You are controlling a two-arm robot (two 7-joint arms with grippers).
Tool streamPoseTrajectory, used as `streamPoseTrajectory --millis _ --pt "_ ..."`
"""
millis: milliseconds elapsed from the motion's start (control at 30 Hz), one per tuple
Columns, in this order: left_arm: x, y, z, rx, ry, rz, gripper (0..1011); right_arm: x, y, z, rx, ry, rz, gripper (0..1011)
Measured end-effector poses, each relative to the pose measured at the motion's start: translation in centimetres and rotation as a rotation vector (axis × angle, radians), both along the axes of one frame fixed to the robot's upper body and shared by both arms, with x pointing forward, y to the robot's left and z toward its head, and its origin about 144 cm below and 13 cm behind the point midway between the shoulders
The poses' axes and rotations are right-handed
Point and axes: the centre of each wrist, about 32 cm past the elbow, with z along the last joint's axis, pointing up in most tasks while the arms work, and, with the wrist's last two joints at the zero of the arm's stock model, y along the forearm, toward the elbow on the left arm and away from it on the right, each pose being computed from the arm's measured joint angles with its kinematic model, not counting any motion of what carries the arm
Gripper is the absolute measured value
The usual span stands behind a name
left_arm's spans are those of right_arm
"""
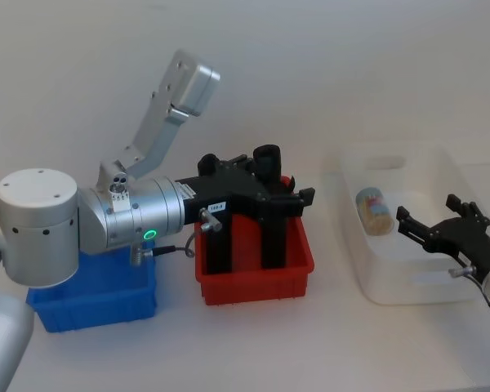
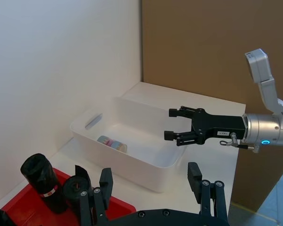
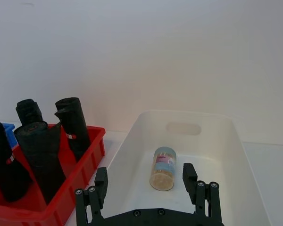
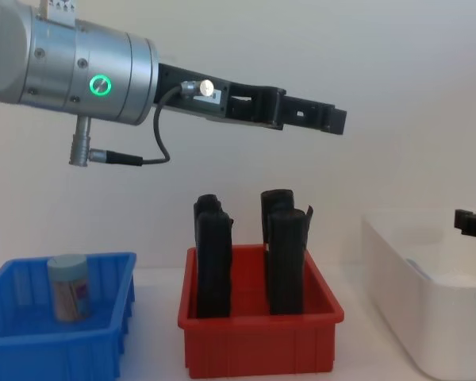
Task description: Pick the cotton swabs from the blue box and place them into the white box.
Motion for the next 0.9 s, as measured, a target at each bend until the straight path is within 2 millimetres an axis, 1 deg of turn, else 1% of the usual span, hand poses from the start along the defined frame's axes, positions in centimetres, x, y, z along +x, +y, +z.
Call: streamPoseTrajectory --millis 167,467,700,867,900 --pt "-0.2 0.0 -0.8 0.005 -0.019 0.031 1004 -0.6 0.5 0.0 -0.004 -0.009 0.006 1001" --pt "-1.2 -0.2 -3.1 0.019 -0.082 0.125 1004 -3.0 2.4 0.0 -0.014 -0.043 0.026 1002" --pt "-2.0 -0.3 -4.9 0.026 -0.132 0.199 1004 -5.2 4.0 0.1 -0.015 -0.074 0.042 1002" --pt "-2.7 -0.4 -6.3 0.027 -0.17 0.251 1004 -6.3 4.8 0.3 -0.014 -0.089 0.049 1002" --pt "-2.7 -0.4 -6.3 0.027 -0.17 0.251 1004 -6.4 4.8 0.3 -0.014 -0.091 0.049 1001"
